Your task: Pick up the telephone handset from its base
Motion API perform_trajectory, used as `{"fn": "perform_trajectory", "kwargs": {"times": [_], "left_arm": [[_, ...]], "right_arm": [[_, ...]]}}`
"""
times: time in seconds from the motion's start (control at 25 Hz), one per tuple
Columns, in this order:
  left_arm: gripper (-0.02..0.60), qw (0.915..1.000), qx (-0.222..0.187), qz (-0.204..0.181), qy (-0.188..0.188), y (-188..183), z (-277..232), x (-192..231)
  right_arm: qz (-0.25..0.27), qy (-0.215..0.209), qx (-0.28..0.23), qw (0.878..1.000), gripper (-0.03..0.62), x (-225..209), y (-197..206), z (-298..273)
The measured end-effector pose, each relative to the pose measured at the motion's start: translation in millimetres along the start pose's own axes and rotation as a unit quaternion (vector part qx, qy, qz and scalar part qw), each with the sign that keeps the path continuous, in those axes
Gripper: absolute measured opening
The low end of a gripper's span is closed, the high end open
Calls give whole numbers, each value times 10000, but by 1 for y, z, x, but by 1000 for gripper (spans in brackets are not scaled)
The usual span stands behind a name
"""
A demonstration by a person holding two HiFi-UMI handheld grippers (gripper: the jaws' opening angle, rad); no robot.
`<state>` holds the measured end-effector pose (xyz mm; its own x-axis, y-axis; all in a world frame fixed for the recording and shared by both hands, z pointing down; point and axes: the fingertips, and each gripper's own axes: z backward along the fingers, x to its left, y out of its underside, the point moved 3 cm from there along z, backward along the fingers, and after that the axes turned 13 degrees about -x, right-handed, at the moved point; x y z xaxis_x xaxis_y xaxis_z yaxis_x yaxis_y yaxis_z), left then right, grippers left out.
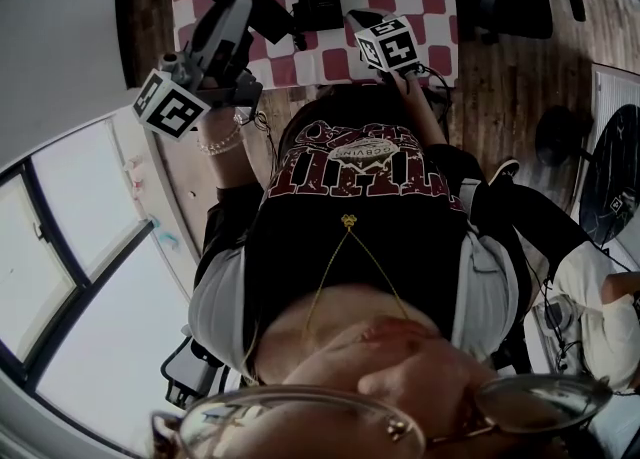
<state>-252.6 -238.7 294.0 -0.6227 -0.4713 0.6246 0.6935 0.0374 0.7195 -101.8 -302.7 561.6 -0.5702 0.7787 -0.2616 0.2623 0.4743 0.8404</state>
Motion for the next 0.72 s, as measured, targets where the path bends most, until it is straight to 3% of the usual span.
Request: {"fn": "perform_trajectory", "kwargs": {"times": [0.72], "left_arm": [[78,10000,76,47,21,6,-1,1]], "right_arm": [[47,-20,23,10000,17,0,-1,1]]}}
